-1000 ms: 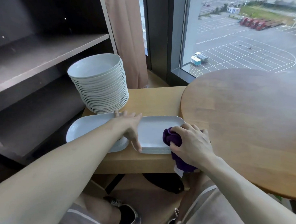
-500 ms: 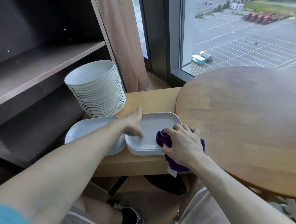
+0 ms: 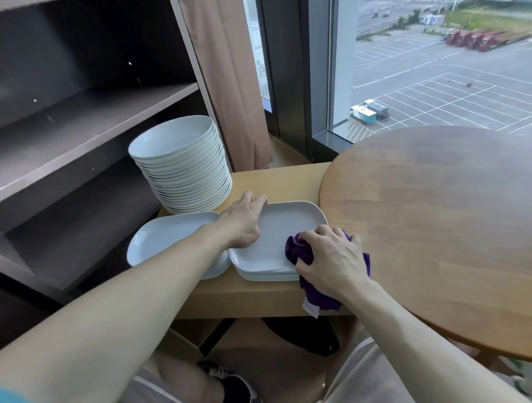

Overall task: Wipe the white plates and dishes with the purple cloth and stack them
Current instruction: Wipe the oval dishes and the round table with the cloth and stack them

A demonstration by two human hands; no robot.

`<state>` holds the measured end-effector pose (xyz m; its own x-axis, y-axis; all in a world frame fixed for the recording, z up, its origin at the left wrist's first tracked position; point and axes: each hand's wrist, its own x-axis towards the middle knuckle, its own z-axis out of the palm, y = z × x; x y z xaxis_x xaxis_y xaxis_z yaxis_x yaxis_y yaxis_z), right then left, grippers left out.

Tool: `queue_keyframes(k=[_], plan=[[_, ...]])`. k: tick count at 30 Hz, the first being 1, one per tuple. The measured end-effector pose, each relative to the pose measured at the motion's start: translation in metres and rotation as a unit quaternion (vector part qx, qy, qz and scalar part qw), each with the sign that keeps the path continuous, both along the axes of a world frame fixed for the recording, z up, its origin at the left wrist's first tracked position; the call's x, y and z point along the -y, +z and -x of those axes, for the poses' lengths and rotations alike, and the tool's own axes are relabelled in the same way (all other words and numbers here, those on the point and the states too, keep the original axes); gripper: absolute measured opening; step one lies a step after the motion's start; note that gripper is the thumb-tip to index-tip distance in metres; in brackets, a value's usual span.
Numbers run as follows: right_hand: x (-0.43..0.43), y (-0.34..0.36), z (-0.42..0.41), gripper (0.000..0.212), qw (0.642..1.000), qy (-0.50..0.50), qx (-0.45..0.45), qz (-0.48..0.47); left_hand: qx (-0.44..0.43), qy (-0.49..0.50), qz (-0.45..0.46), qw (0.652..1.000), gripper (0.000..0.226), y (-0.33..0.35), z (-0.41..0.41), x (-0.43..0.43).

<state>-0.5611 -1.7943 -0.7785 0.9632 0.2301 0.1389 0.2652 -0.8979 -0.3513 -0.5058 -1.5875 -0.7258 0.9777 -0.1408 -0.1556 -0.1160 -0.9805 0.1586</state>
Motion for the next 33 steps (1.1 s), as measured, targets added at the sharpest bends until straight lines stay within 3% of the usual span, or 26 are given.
queue_keyframes(k=[3,8,19,26,33], plan=[[0.000,0.002,0.001,0.036,1.000,-0.001,-0.001,-0.005,0.017,0.001,-0.006,1.000,0.044,0.006,0.003,-0.002],[0.001,0.004,0.003,0.034,1.000,0.001,-0.005,-0.014,0.019,0.011,-0.014,1.000,0.074,0.025,0.006,-0.013],[-0.004,0.003,0.007,0.031,1.000,0.010,0.014,-0.019,0.007,0.164,0.009,0.986,0.083,0.065,0.016,-0.105],[-0.005,0.000,0.009,0.033,1.000,-0.006,0.014,-0.009,-0.012,0.228,0.056,0.972,0.070,0.049,0.031,-0.142],[-0.007,-0.003,0.009,0.032,0.999,-0.021,0.021,0.021,0.012,0.248,0.027,0.968,0.083,0.033,0.024,-0.156]])
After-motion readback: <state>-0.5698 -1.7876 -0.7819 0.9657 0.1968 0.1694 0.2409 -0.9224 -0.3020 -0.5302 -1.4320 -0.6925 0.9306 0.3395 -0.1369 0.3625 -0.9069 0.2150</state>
